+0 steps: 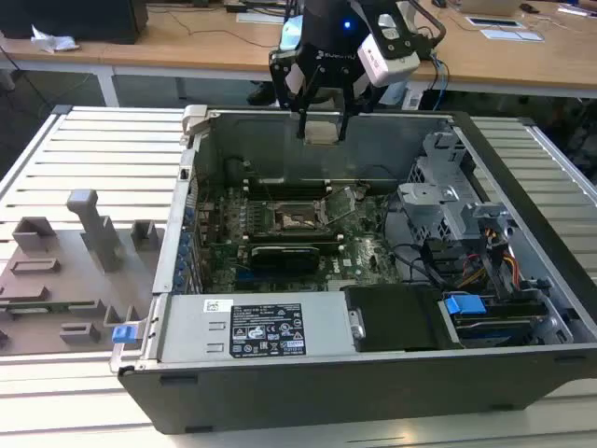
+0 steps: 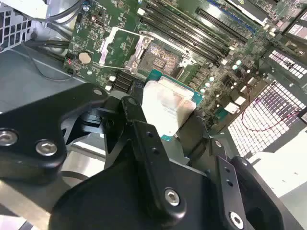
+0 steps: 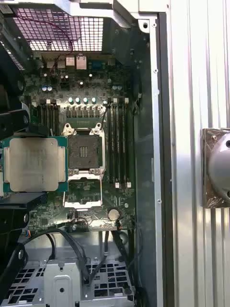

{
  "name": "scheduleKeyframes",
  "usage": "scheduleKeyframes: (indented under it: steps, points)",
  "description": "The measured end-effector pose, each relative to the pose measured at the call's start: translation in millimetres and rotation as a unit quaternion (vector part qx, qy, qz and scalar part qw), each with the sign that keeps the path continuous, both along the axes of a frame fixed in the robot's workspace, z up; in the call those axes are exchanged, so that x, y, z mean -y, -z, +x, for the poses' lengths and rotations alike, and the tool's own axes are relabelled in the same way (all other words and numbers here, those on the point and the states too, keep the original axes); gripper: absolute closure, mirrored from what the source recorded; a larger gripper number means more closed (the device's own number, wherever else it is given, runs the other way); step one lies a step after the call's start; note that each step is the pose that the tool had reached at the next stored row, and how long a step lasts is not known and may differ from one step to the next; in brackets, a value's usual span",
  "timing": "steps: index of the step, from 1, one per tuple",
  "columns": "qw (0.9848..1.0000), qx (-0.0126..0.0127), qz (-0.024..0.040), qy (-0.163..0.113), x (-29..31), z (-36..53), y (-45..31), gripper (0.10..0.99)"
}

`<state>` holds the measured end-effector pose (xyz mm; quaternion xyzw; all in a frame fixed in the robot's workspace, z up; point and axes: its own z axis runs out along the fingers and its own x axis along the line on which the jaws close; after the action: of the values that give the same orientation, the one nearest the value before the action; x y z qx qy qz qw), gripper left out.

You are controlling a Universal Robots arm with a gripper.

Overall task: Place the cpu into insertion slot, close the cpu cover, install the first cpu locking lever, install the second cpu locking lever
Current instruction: 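Place the cpu into insertion slot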

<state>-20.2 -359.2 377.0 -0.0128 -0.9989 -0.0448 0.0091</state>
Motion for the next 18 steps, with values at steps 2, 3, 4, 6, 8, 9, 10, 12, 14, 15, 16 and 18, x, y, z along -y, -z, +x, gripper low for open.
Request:
scheduleKeyframes:
  steps: [2, 3, 4, 6, 8, 9, 10, 12, 14, 15, 16, 18]
  points:
    - [1.0000, 0.0000, -0.0003, 0.000, 0.0, 0.0, 3.1, 0.545]
    - [1.0000, 0.0000, -0.0004, 0.000, 0.0, 0.0, 3.6, 0.545]
    - [1.0000, 0.0000, -0.0004, 0.000, 0.0, 0.0, 4.0, 0.545]
    - [1.0000, 0.0000, -0.0004, 0.000, 0.0, 0.0, 5.7, 0.545]
    - [1.0000, 0.0000, -0.0009, 0.000, 0.0, 0.0, 7.2, 0.545]
    - [1.0000, 0.0000, -0.0009, 0.000, 0.0, 0.0, 7.5, 0.545]
    - [1.0000, 0.0000, -0.0008, 0.000, 0.0, 0.0, 8.2, 0.545]
    - [1.0000, 0.0000, -0.0009, 0.000, 0.0, 0.0, 10.6, 0.545]
    - [1.0000, 0.0000, -0.0009, 0.000, 0.0, 0.0, 11.7, 0.545]
    - [1.0000, 0.0000, -0.0009, 0.000, 0.0, 0.0, 12.9, 0.545]
    - [1.0000, 0.0000, -0.0010, 0.000, 0.0, 0.0, 14.6, 0.545]
    - [1.0000, 0.0000, -0.0013, 0.000, 0.0, 0.0, 17.6, 0.545]
